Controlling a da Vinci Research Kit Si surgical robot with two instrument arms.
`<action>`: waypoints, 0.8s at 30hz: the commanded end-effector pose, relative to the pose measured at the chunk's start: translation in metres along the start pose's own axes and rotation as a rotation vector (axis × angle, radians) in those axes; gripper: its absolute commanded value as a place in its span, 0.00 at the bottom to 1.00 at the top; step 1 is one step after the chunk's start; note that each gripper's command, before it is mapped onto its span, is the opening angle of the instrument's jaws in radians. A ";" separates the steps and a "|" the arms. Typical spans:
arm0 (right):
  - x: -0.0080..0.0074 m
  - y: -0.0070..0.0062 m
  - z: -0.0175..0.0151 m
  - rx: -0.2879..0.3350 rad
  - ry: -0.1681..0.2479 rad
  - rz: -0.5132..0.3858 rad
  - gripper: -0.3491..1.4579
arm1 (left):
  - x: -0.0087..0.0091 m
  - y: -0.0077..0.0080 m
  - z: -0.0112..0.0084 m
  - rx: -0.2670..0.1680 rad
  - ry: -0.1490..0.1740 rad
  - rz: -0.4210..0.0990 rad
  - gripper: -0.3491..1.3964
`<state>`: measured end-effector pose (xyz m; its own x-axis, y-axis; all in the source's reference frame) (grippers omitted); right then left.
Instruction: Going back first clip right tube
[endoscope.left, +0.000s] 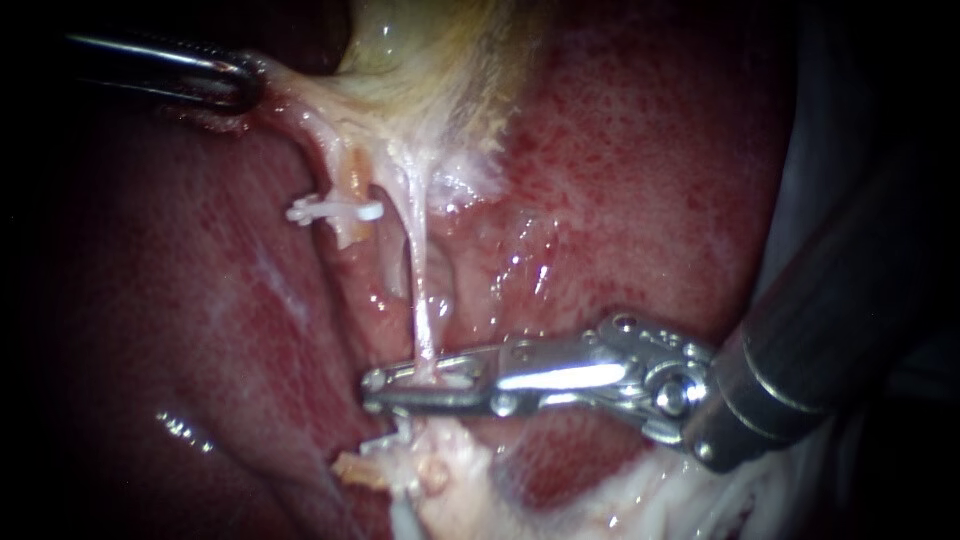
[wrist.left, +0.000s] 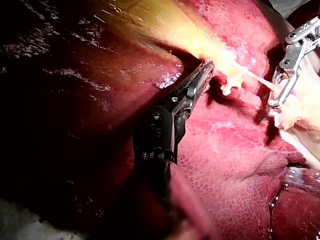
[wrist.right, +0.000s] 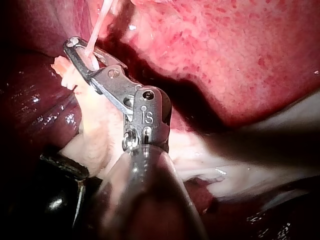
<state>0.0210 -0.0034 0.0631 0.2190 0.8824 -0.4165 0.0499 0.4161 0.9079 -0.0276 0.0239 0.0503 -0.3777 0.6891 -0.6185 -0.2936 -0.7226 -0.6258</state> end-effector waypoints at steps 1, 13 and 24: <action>-0.0001 0.0000 0.0002 -0.002 -0.002 -0.001 0.02 | 0.0000 0.0000 0.0000 0.001 0.000 0.000 0.00; -0.0002 0.0019 -0.0005 -0.185 -0.066 -0.269 0.47 | -0.0002 -0.0001 0.0000 0.000 0.000 0.001 0.00; 0.0001 0.0006 -0.0075 -0.206 -0.144 -0.485 0.47 | -0.0003 -0.0002 -0.0002 0.000 0.000 0.001 0.00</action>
<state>0.0126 -0.0011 0.0626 0.3547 0.5146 -0.7807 0.0019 0.8345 0.5510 -0.0273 0.0239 0.0505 -0.3783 0.6880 -0.6193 -0.2932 -0.7236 -0.6248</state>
